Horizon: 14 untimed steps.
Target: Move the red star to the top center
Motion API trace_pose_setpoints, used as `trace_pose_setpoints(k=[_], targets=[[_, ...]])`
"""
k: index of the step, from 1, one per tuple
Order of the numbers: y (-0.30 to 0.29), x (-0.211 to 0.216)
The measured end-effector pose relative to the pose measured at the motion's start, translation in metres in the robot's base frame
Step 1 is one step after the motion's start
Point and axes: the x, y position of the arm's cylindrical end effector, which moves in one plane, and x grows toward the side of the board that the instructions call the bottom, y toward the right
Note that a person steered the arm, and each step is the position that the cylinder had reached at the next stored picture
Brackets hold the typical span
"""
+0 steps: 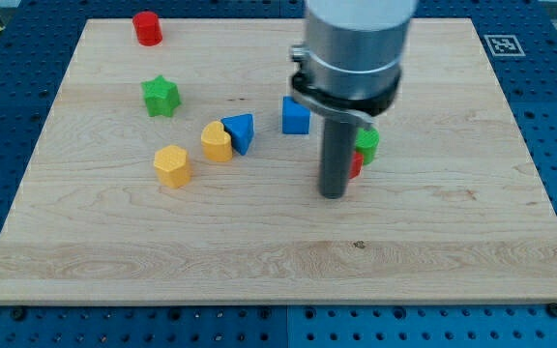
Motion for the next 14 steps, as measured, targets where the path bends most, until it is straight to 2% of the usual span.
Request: trace_pose_setpoints(k=[2,3,5,8,13,14], targets=[[0.050,0.012],[0.048,0.007],[0.007,-0.008],[-0.035,-0.068],[-0.027,-0.179],[-0.021,-0.187]])
